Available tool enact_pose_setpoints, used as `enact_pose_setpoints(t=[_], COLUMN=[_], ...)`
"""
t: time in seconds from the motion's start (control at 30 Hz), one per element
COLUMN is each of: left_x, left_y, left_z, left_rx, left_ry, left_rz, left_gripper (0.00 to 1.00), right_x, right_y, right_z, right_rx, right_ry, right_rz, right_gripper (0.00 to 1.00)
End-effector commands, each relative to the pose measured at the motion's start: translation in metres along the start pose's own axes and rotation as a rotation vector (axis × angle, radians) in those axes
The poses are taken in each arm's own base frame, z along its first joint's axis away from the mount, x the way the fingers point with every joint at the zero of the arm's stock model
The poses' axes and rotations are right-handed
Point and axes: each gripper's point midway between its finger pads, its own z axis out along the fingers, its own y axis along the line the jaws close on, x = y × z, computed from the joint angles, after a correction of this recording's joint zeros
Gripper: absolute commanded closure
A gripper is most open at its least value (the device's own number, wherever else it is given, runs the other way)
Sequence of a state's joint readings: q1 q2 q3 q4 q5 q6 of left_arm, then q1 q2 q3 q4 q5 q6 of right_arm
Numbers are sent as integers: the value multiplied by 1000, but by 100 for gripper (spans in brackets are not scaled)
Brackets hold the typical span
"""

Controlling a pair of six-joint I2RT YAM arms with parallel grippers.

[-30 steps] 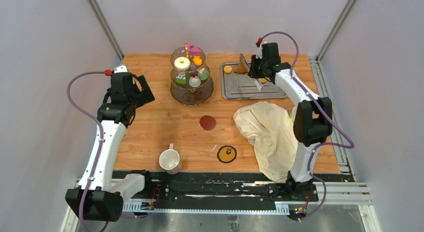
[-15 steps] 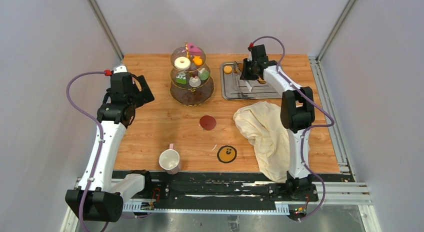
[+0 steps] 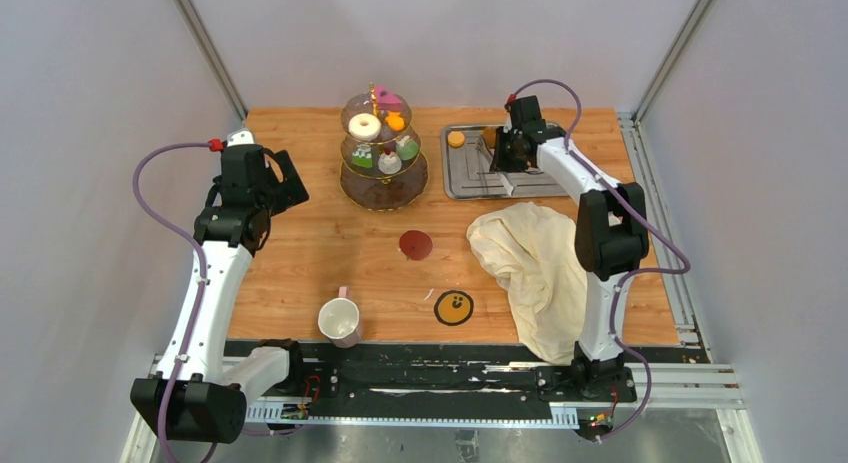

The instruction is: Serve the afternoon tea

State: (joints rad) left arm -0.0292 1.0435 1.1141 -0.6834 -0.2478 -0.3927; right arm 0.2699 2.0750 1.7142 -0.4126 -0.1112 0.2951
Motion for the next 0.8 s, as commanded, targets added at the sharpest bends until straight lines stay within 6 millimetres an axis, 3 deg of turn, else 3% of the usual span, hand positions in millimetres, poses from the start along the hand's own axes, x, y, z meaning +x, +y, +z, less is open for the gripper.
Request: enact_pose_setpoints(t=[0.0,0.2,0.4,0.53,0.77], left_x=[-2,0,-1,-2,-5], left_y=[4,3,1,3,3], left_z=[-2,-3,-6,-9,-8], left_rx=[-6,3,14,8,6], left_ry=[-22,-19,-27,-33,-33], left_rz=[0,-3,-9,-5,-1], left_gripper=[2,2,2,2,2], right_x=[16,22,-2,-19,-23], right_y=[-14,-24,5,16,22], right_z=[-35,-57,-56,-37,5], right_rx=[55,69,-26,-45,-57], right_ry=[29,21,-48,-71,-31], right_rz=[-5,-25,-27,-15,25], right_gripper=[98,96,93,93,94])
